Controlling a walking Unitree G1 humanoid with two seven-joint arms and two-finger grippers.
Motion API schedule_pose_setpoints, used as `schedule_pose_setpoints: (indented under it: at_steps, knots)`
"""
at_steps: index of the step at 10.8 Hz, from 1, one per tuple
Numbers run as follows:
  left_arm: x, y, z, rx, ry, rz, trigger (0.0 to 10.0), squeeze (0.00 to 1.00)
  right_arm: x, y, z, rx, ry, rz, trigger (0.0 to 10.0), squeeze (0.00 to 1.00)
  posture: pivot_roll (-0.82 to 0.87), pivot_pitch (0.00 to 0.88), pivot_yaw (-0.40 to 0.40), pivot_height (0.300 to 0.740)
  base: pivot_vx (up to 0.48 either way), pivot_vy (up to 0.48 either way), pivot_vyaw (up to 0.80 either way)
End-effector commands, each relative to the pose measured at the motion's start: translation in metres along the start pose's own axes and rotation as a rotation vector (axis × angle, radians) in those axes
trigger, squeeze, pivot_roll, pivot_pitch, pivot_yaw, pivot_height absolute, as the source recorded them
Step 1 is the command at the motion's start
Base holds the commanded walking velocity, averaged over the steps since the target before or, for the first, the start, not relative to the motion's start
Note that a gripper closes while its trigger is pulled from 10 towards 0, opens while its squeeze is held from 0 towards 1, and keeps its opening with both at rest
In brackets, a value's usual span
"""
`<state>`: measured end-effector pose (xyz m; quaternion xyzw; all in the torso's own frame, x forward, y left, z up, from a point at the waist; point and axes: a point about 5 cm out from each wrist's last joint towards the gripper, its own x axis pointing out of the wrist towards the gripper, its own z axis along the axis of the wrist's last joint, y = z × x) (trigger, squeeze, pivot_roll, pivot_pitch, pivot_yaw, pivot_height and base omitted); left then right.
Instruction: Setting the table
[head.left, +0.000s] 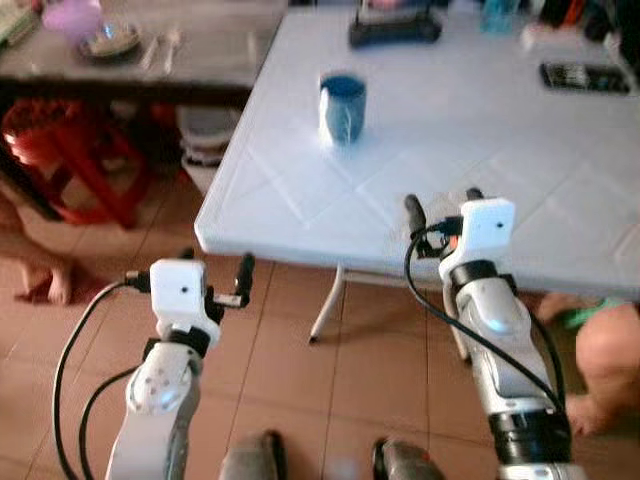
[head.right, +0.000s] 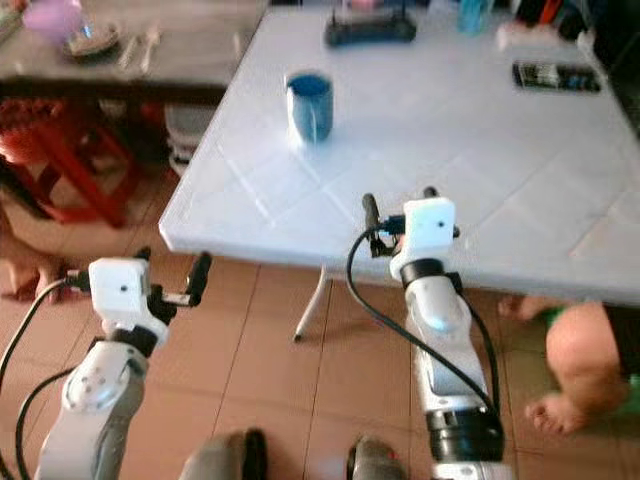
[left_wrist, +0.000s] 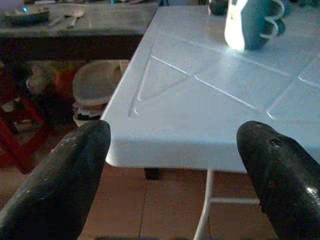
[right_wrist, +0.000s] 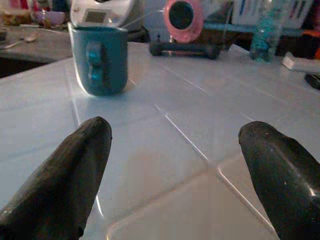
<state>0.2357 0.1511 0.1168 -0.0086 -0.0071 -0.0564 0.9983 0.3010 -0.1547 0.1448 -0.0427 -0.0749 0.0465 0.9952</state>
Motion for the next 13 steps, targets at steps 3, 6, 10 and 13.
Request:
schedule_pose_setpoints:
  at_steps: [3, 6, 10, 13]
  knots:
    - [0.0013, -0.0005, -0.0033, -0.012, 0.0, 0.018, 10.0, 0.0, -0.0026, 0.0084, 0.0065, -0.008, -0.022, 0.048, 10.0, 0.0, 0.04, 0.064, 0.073, 0.74, 0.402, 0.0, 0.0]
    - [0.0052, 0.0, -0.0025, -0.009, -0.008, 0.015, 10.0, 0.0, 0.0031, 0.0119, 0.0092, -0.003, -0.03, 0.063, 10.0, 0.0, 0.04, 0.066, 0.076, 0.74, 0.404, 0.0, 0.0]
    - [0.0042, 0.0007, -0.0042, -0.011, -0.005, 0.025, 10.0, 0.0, 0.0027, 0.014, 0.0086, -0.009, -0.027, 0.075, 10.0, 0.0, 0.04, 0.072, 0.069, 0.74, 0.339, 0.0, 0.0]
    - [0.003, 0.0059, -0.0041, 0.002, -0.007, 0.05, 10.0, 0.0, 0.0021, 0.0171, 0.0071, -0.014, -0.024, 0.092, 10.0, 0.0, 0.04, 0.075, 0.069, 0.74, 0.0, 0.0, 0.0]
